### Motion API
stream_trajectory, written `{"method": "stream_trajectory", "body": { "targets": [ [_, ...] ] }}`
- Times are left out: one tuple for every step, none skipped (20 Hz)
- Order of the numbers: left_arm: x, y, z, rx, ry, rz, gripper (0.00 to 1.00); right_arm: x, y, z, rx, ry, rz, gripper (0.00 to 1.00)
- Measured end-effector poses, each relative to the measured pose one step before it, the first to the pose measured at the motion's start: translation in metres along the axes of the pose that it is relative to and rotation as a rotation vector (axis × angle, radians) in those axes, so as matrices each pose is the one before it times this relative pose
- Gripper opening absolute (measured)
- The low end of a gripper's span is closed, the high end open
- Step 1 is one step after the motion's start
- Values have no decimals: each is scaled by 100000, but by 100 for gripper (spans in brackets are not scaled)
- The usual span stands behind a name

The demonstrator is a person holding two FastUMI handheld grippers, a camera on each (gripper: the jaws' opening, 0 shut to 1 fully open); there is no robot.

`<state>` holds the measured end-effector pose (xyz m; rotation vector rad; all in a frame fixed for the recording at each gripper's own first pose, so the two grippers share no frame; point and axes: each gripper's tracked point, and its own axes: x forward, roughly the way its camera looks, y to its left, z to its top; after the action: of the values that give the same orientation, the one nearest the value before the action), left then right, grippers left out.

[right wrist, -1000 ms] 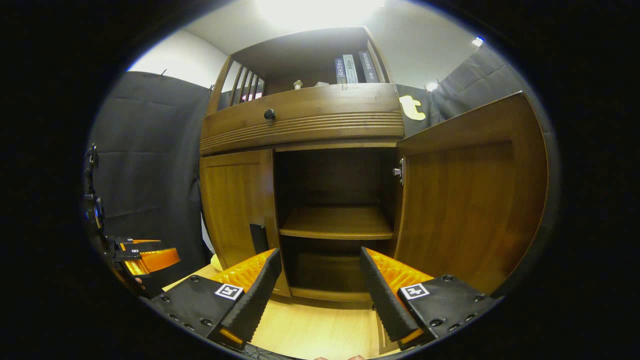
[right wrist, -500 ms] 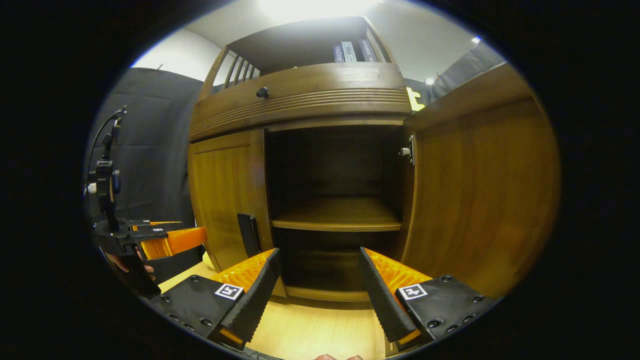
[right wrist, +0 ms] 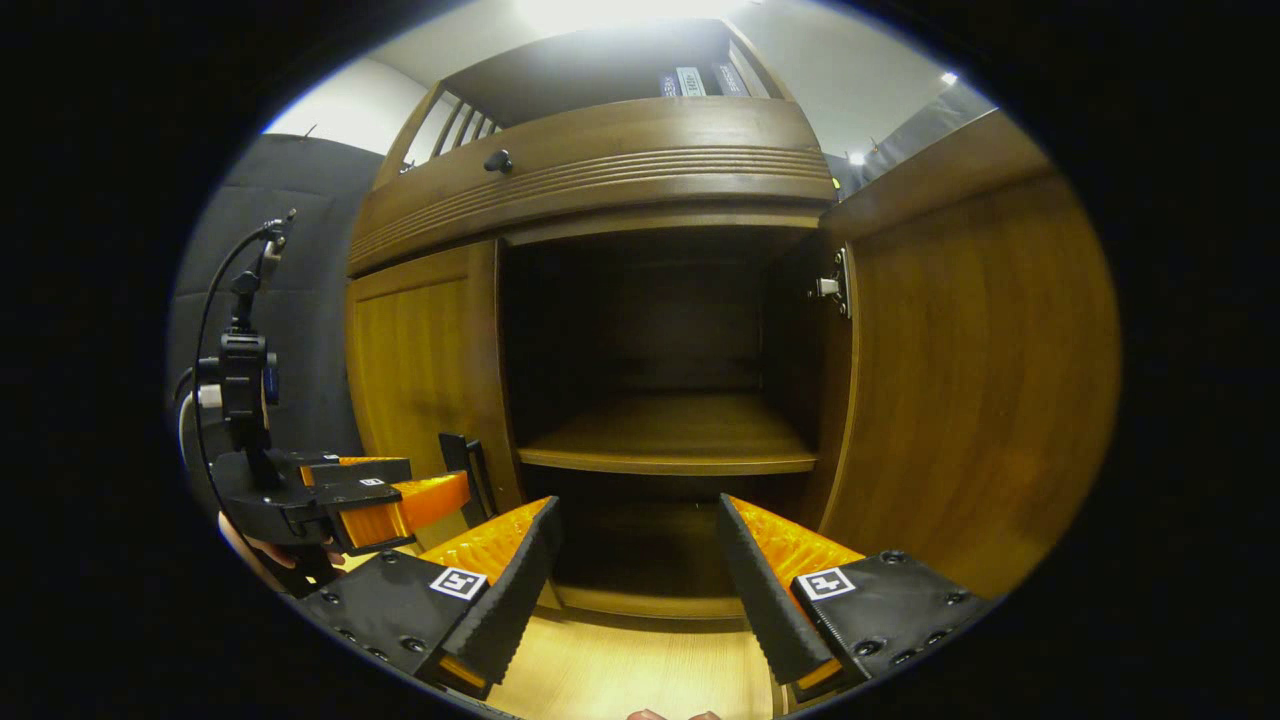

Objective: Open the right door of the double-door shoe cabinet with the right hand, and open the left door with the left hand.

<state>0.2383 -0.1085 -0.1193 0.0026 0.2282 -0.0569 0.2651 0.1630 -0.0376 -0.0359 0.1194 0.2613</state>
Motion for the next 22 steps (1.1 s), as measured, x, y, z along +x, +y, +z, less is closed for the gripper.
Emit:
{"method": "stream_trajectory", "body": {
  "targets": [
    [530, -122, -199, -603, 915, -460, 99, 349, 1, -164, -56, 735, -116, 98],
    [496, -264, -474, -610, 1141, -1171, 99, 203, -56, -192, -336, 729, -41, 98],
    [347, -233, -251, -211, 1057, -835, 99, 203, -29, -46, -290, 584, -52, 97],
    [496, -235, -301, 157, 697, -454, 97, 311, -38, -137, -34, 457, -37, 96],
    [384, -240, -150, 305, 523, -302, 96, 164, -31, -14, 138, 308, 171, 96],
    [387, -151, 39, 305, 209, -224, 99, 208, -91, 11, -14, 147, 8, 96],
    [431, -219, -13, 210, 33, -213, 99, 48, 8, -33, -243, 20, -66, 96],
    [286, -193, -64, 135, 72, -122, 99, 23, -32, -75, -231, 145, -85, 96],
    [308, -129, -21, 110, 12, -215, 99, 83, -68, -41, -79, 232, -64, 96],
    [184, 26, 240, 500, -659, 2051, 99, 92, -64, -58, 66, 198, -110, 96],
    [267, 688, 69, 647, -365, 3258, 70, 124, -37, -13, 80, 138, -43, 97],
    [401, -622, -158, -522, 819, -1129, 41, 108, -67, -85, 26, 413, 53, 97],
    [-45, -170, -79, -1262, 714, -411, 42, 78, -56, -57, -6, 288, 66, 96],
    [186, -11, -1, -1105, -185, 309, 42, -42, 76, -7, -7, 84, 79, 97],
    [84, 573, -63, -49, -132, 2477, 42, 52, 7, 77, -10, -104, 90, 97],
    [186, -223, 239, -2630, -588, 16, 37, 71, -52, -43, -33, -75, 25, 97],
    [-97, 74, -117, -2057, 382, -173, 31, 34, -51, 2, -82, 21, -93, 97],
    [-98, -65, -252, -150, 1399, 371, 31, 58, -20, -24, -77, 114, -142, 96],
    [26, 147, -172, 2205, 1120, 730, 27, 35, -25, 51, -15, 148, -125, 96],
    [-189, 308, -209, 1563, -276, 1033, 23, 45, 29, -141, 186, 245, -55, 97],
    [-317, -128, 391, 804, -159, 802, 19, 3, 57, -123, 477, 576, 167, 98],
    [661, -298, 112, -582, -941, 31, 15, -66, 47, -194, 729, 1041, 153, 97]
  ]
}}
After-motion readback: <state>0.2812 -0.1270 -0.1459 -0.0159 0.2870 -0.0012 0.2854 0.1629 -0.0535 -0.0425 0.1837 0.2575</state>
